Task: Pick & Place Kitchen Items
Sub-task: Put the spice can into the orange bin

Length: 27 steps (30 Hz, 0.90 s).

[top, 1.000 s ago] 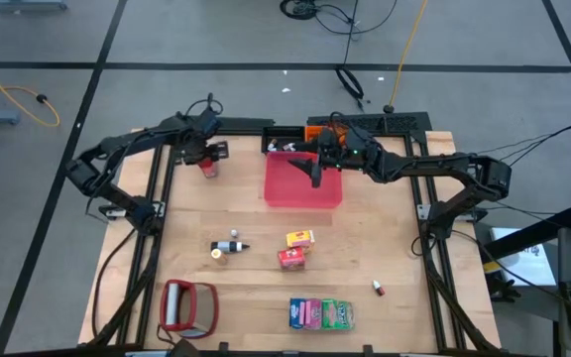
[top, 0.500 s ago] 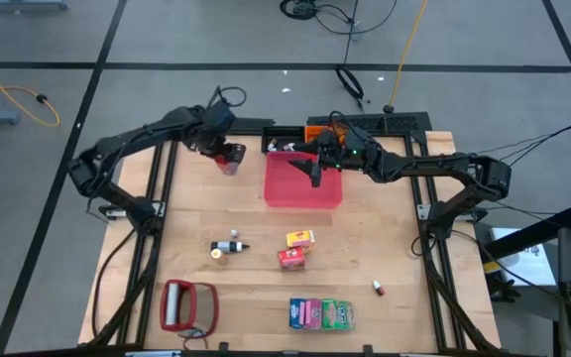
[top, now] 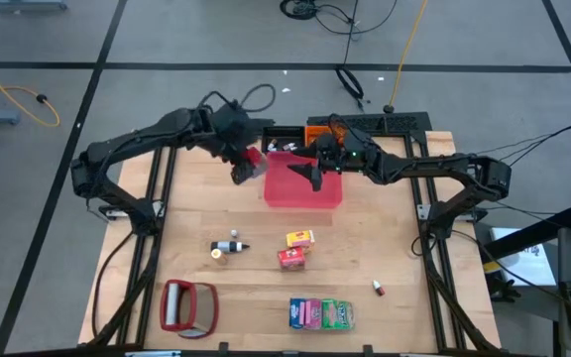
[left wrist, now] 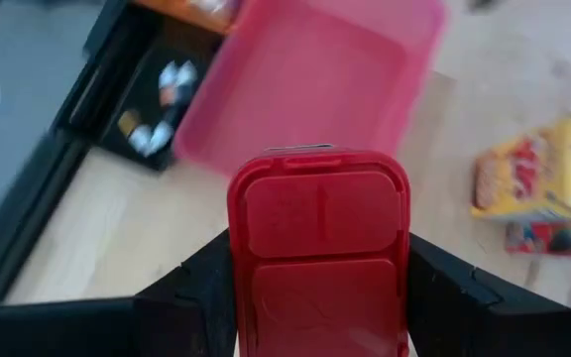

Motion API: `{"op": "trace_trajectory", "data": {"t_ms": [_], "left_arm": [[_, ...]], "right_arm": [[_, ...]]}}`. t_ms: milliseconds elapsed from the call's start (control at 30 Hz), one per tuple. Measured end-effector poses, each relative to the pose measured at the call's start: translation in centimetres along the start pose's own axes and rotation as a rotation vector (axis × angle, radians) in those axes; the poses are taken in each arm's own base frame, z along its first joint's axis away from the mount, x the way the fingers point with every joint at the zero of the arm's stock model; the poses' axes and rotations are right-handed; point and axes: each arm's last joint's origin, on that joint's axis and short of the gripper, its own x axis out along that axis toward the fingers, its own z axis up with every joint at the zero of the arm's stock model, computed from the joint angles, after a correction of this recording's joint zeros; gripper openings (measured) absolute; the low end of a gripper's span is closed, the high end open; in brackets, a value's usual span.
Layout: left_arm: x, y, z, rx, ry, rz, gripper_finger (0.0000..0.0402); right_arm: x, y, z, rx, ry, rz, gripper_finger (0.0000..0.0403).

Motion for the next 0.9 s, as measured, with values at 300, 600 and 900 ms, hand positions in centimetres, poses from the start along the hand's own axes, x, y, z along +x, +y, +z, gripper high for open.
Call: {"op": "trace_trajectory", "data": {"t_ms": [300, 600, 900], "left_arm": [[0.0, -4.3, 1.2, 0.207, -0.146, -0.035, 0.0207], [-0.1, -6.4, 1.3, 0.262, -0.189, -0.069, 0.0207], [-0.3, -8.1, 1.1, 0.295, -0.210, -0.122, 0.0207]], "right_arm": [[0.4, 2.2, 0.2, -0.066, -0.046, 0.114, 0.0254], [0.7, 3.9, -0.3, -0.156, -0.041, 0.138, 0.0254], [0.8, 4.7, -0.4, -0.165, -0.051, 0.169, 0.0254]]}}
